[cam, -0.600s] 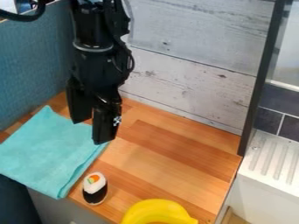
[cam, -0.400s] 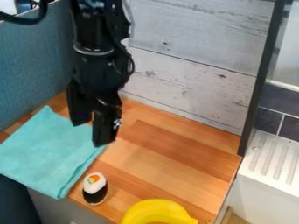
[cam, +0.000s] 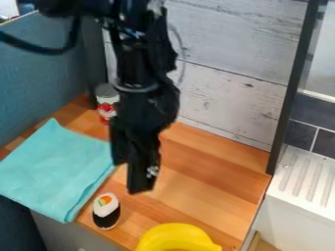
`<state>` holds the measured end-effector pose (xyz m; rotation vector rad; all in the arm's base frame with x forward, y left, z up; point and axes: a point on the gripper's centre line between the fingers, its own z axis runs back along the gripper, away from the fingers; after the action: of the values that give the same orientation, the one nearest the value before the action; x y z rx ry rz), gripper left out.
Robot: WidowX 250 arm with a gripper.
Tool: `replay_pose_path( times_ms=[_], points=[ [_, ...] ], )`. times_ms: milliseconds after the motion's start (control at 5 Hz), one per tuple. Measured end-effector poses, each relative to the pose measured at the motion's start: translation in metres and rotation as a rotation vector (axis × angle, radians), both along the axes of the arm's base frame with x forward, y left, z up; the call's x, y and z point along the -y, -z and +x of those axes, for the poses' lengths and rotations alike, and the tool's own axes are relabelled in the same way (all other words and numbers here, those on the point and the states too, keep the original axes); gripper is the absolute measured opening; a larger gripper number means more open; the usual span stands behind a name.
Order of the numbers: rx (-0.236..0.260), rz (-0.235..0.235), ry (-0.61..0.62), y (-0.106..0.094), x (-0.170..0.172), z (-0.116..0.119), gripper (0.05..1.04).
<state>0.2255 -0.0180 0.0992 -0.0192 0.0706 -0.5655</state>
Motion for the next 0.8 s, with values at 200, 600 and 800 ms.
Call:
replay_pose_path(
  times_ms=[200,600,800],
  points=[
    [-0.011,-0.023,0.066,0.019,0.017,-0.006,1.001],
    [-0.019,-0.021,0.167,0.043,0.038,-0.011,1.001],
    [-0.011,-0.003,0.195,0.058,0.044,-0.009,1.001]
  ],
)
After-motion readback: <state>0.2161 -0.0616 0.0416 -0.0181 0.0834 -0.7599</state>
